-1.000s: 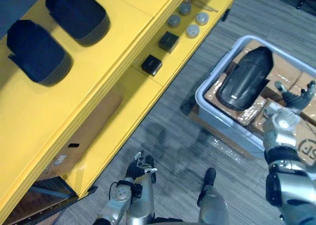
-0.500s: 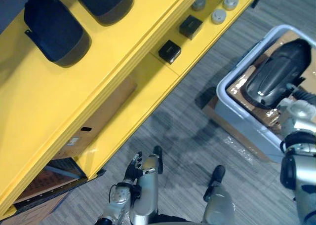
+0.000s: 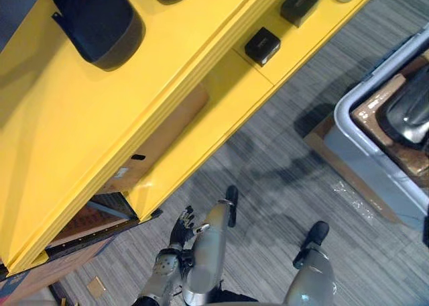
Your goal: Walk over and take plastic housings, then place them on the shelf
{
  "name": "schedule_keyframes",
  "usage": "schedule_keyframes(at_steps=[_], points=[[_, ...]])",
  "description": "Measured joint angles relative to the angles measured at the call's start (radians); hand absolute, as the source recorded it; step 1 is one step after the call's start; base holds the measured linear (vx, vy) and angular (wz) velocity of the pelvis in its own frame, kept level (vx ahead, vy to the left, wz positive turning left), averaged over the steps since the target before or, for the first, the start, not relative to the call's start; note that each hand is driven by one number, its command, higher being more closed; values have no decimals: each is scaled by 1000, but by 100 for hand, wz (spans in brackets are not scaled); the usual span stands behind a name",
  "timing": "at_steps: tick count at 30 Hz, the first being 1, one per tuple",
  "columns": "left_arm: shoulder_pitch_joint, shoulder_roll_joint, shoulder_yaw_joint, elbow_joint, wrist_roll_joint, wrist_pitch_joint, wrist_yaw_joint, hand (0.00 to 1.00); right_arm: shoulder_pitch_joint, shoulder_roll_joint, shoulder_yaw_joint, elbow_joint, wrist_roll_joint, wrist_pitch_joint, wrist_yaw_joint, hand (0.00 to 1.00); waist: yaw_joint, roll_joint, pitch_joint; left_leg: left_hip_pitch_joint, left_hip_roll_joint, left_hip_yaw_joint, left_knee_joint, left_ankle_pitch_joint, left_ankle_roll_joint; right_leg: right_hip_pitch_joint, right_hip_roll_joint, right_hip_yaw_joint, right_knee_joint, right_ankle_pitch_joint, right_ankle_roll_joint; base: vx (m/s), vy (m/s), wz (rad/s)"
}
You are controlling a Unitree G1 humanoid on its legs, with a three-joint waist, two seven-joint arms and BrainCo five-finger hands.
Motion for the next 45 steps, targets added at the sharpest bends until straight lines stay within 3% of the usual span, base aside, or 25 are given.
schedule_keyframes(at_steps=[7, 13, 16, 22, 24, 26, 29, 30, 32, 33, 35, 40, 45], points=[[0, 0, 2, 15, 0, -7, -1, 0, -25, -35, 17, 14, -155, 105, 58, 100, 3, 10, -7, -2, 5, -11, 4, 1, 2, 7, 5, -29, 1, -6, -5, 13, -31, 3], [7, 1, 24, -7, 1, 8, -1, 0, 5, -24, -25, 26, -261, 106, 106, 100, 7, 7, -6, 16, 22, -28, 13, -6, -2, 50, 20, -71, 1, -15, -15, -12, -41, 7], [26, 5, 65, -45, 1, 12, -2, 0, 18, 13, -32, 22, -317, 76, 113, 100, 0, -11, 8, 47, 33, -26, 4, -9, -4, 75, 26, -76, 0, -20, -22, -35, -33, -6], [36, 56, 104, -182, 55, 8, 1, 0, 50, 111, -42, -3, -390, 25, 161, 100, -38, -104, 60, 139, 45, -16, -65, 10, -22, 146, 43, -76, -37, -21, -29, -12, -46, -2], [50, 68, 129, -307, 99, 9, 4, 0, 76, 141, -13, -59, -406, 11, 173, 100, -60, -137, 62, 181, 47, -3, -101, 24, -31, 168, 44, -73, -52, -18, -33, 33, -52, -6], [46, 81, 130, -398, 111, 12, 4, 0, 117, 153, 11, -127, -431, 2, 174, 100, -73, -145, 63, 222, 53, 6, -124, 26, -34, 195, 48, -71, -58, -15, -37, 38, -49, -13], [6, 133, 136, -568, 155, 30, 1, 0, 192, 201, 43, -279, -501, -17, 174, 100, -110, -192, 53, 292, 65, 37, -189, 47, -48, 224, 59, -64, -78, -6, -50, 29, -64, -26], [-39, 147, 135, -584, 168, 47, -3, 0, 222, 213, 51, -335, -521, -20, 173, 100, -131, -208, 49, 311, 72, 40, -208, 54, -53, 234, 66, -63, -89, 1, -60, 14, -54, -26], [-119, 171, 134, -587, 147, 84, -13, 0, 266, 243, 55, -424, -556, -11, 172, 100, -146, -230, 45, 347, 91, 66, -231, 58, -59, 236, 83, -40, -94, 17, -81, 1, -39, -40], [-164, 189, 134, -586, 101, 122, -29, 0, 295, 268, 55, -485, -573, -8, 172, 100, -163, -249, 35, 363, 101, 83, -243, 61, -63, 240, 90, -31, -104, 24, -89, -6, -14, -43], [-237, 207, 120, -569, 77, 164, -52, 0, 323, 302, 57, -552, -611, 1, 172, 100, -190, -281, 17, 378, 107, 105, -250, 62, -65, 240, 93, -14, -118, 25, -89, -16, -14, -35], [-445, 198, 30, -438, 17, 259, -99, 0, 327, 306, 66, -613, -709, -11, 170, 100, -227, -302, 2, 380, 126, 148, -246, 63, -67, 229, 111, 34, -160, 55, -96, -70, 6, -27], [-629, 160, -18, -209, -81, 386, -99, 0, 252, 305, 118, -633, -756, -74, 169, 100, -274, -305, -1, 366, 145, 180, -250, 73, -73, 185, 129, 72, -171, 71, -106, -82, -13, -28]])
